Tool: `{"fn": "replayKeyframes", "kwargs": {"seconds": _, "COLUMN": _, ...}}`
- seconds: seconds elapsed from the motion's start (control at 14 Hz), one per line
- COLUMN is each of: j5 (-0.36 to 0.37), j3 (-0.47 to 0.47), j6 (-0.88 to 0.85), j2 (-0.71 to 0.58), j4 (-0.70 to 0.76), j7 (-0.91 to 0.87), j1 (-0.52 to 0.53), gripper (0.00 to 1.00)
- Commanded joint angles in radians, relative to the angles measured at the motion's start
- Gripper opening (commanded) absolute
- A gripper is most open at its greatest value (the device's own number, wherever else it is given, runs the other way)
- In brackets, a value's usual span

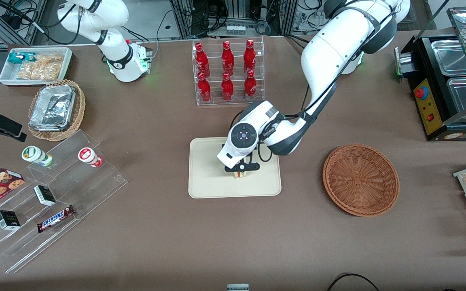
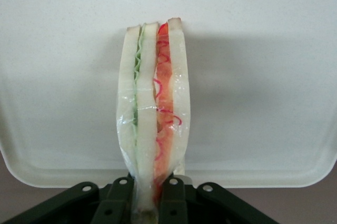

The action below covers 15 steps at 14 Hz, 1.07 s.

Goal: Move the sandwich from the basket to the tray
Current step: 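Lower the sandwich onto the tray and open the left gripper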

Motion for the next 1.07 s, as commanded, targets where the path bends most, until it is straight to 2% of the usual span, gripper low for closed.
{"fn": "replayKeyframes", "kwargs": {"seconds": 0.0, "j5": 0.013, "j3": 0.005, "j6": -0.018, "j2": 0.01, "j4": 0.037, "j7": -0.021, "j1": -0.015, "gripper": 0.68}}
{"fn": "replayKeyframes", "kwargs": {"seconds": 0.07, "j5": 0.013, "j3": 0.005, "j6": -0.018, "j2": 0.008, "j4": 0.036, "j7": -0.023, "j1": -0.015, "gripper": 1.0}}
{"fn": "replayKeyframes", "kwargs": {"seconds": 0.21, "j5": 0.016, "j3": 0.011, "j6": -0.024, "j2": -0.006, "j4": 0.039, "j7": -0.047, "j1": -0.015, "gripper": 1.0}}
{"fn": "replayKeyframes", "kwargs": {"seconds": 0.36, "j5": 0.063, "j3": 0.043, "j6": -0.065, "j2": -0.064, "j4": 0.039, "j7": -0.067, "j1": -0.014, "gripper": 1.0}}
{"fn": "replayKeyframes", "kwargs": {"seconds": 0.57, "j5": 0.073, "j3": 0.071, "j6": -0.12, "j2": -0.162, "j4": 0.036, "j7": -0.067, "j1": 0.025, "gripper": 1.0}}
{"fn": "replayKeyframes", "kwargs": {"seconds": 0.86, "j5": 0.071, "j3": 0.204, "j6": -0.25, "j2": -0.301, "j4": 0.011, "j7": -0.046, "j1": 0.058, "gripper": 1.0}}
{"fn": "replayKeyframes", "kwargs": {"seconds": 1.0, "j5": 0.071, "j3": 0.226, "j6": -0.319, "j2": -0.369, "j4": -0.009, "j7": 0.056, "j1": 0.11, "gripper": 1.0}}
